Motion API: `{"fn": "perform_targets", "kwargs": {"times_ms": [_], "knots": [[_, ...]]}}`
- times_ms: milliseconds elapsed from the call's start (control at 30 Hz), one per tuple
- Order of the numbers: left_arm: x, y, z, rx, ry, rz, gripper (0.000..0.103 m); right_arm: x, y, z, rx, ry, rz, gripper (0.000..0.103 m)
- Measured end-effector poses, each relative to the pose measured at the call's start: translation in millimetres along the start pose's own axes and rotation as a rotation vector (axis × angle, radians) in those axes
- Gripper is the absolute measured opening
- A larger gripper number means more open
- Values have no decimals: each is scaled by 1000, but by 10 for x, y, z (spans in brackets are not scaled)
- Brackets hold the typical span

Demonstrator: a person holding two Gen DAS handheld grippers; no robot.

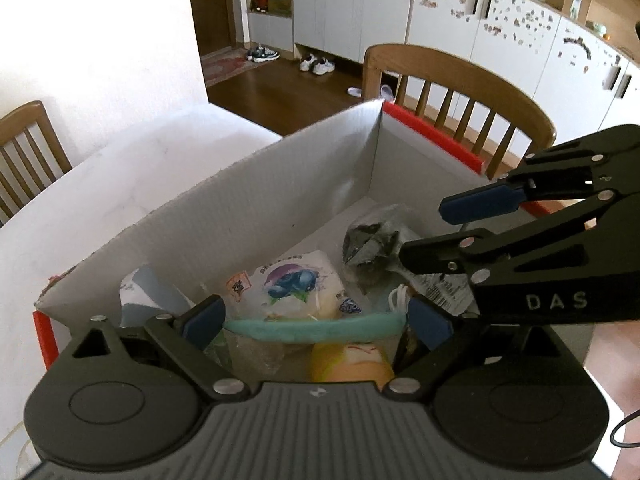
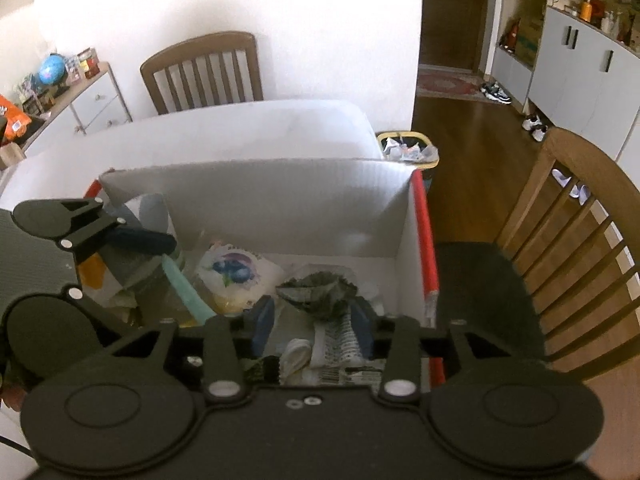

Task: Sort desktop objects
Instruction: 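Open the right tool to drop the mesh bag while the left tool releases the green stick, then withdraw both open tools from the red box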

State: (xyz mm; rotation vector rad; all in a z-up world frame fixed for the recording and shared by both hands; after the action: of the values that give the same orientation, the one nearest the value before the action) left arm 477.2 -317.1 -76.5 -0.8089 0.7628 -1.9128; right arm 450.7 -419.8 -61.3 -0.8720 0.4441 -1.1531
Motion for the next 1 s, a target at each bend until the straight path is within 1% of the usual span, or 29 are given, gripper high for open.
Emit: {"fn": "perform_targets", "kwargs": {"times_ms": [100,333,400,467,767,900,967,1000], "knots": [[52,-63,6,17,7,-7,101,46,-74,19,13,15,-10,47],[129,-228,-27,56,9,-23,101,133,-273,-12,42,43,-15,48],[150,-277,-33,66,9,-26,101,121,-335,-27,51,42,-11,50],[169,-332,-38,76,10,-26,101,104,-399,-45,62,42,-10,56],[260,-649,-123,124,14,-18,101,23,-699,-99,111,84,15,60],[257,-783,-192,138,-1,-13,101,-19,-811,-123,125,95,20,62],[250,-837,-230,144,-8,-9,101,-50,-862,-135,134,99,24,66],[248,-863,-247,147,-9,-9,101,-67,-888,-143,139,99,26,66]]}}
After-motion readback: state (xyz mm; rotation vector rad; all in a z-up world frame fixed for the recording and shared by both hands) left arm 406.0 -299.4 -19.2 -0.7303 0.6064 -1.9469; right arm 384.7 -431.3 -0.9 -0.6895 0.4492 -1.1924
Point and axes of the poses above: each gripper's, at about its wrist camera, not at the fingertips, and y roughly the way its jaws point, x to its right, z to its top, the point moved 3 cm from there along y, roughly the way its jaws point, and after that the axes turned 15 degrees about -z, right-handed, at the moved point
